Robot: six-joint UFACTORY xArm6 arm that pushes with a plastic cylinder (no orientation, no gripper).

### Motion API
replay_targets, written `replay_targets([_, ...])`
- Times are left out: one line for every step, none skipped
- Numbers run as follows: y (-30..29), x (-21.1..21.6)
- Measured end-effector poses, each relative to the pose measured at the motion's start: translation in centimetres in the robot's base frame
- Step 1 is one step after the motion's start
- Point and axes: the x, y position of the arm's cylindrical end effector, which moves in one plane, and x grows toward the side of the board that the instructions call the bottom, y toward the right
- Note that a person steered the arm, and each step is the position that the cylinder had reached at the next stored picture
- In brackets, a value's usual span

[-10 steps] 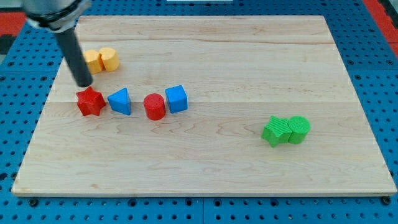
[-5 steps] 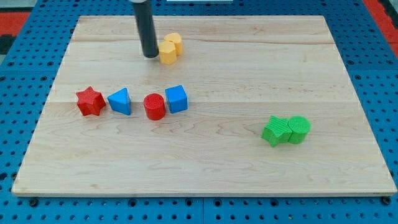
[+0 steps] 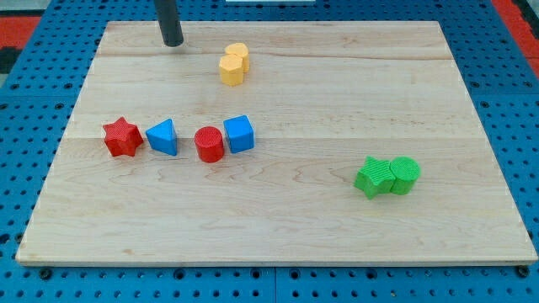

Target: Push the yellow blocks towards the top center of the board

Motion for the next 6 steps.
replay_targets([-1.3,2.1])
replay_targets([-2.3,3.6])
replay_targets([-3.1,4.9])
replay_targets([-3.7,11.9])
replay_targets([1.0,13.1])
replay_targets([0.5,15.4])
